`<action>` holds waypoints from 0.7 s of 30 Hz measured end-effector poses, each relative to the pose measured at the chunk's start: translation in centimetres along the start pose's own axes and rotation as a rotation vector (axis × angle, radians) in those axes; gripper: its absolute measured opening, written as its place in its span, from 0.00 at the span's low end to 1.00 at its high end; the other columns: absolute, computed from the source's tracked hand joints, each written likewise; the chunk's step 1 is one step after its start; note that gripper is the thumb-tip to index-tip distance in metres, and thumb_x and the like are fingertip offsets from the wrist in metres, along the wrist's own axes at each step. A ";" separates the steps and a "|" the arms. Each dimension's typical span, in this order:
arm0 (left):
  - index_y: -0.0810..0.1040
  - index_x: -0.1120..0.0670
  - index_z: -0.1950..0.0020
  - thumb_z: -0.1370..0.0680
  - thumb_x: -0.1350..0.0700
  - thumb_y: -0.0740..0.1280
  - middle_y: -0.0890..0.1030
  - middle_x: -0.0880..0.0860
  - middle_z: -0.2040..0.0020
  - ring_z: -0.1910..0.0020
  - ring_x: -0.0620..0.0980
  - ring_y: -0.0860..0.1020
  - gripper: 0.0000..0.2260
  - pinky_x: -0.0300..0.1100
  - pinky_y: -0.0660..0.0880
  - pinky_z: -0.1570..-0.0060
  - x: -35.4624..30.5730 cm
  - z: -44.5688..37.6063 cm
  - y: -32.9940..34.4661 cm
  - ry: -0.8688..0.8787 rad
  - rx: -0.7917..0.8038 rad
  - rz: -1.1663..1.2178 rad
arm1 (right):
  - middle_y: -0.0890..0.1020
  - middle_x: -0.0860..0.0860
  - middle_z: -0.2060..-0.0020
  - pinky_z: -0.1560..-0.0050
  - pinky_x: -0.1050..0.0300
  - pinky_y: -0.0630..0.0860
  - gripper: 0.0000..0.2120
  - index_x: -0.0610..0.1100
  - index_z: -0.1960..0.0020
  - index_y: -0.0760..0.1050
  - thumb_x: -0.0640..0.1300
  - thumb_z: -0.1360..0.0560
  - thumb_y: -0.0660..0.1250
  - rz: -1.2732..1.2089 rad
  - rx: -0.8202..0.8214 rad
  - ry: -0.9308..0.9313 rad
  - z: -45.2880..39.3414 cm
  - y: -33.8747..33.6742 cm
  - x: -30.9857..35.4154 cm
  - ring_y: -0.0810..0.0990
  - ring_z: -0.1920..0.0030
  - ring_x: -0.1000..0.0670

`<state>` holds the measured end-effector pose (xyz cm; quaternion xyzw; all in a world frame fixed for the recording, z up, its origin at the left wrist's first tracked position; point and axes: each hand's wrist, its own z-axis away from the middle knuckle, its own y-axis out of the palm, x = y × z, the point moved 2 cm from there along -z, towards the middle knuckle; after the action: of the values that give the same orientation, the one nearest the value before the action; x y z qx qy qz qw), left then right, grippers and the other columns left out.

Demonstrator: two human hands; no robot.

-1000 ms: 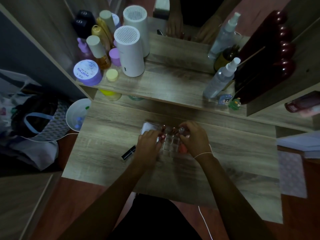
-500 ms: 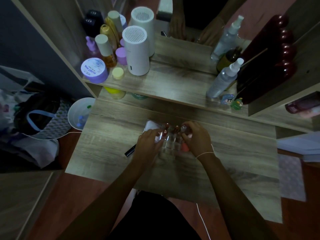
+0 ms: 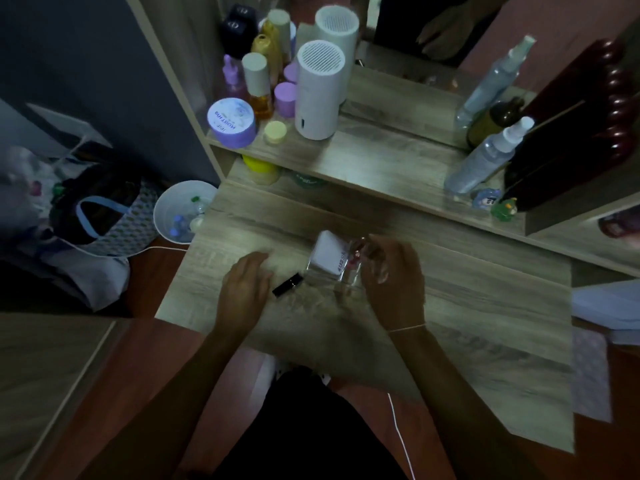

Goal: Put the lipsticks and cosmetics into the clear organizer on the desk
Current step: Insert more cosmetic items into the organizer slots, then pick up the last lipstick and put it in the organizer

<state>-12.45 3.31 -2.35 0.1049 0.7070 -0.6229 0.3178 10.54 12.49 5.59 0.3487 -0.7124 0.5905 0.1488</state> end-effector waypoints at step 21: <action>0.59 0.58 0.26 0.21 0.43 0.48 0.63 0.62 0.26 0.27 0.61 0.62 0.29 0.60 0.62 0.31 7.1 3.3 0.9 -0.095 0.274 -0.324 | 0.71 0.41 0.39 0.44 0.43 0.76 0.15 0.43 0.39 0.74 0.36 0.25 0.64 0.207 0.732 -0.114 4.5 13.8 3.2 0.74 0.43 0.41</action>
<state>-16.37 -1.33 -7.28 0.0027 0.6078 -0.7602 0.2295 -0.11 8.06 -3.74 0.3371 -0.4931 0.7974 -0.0858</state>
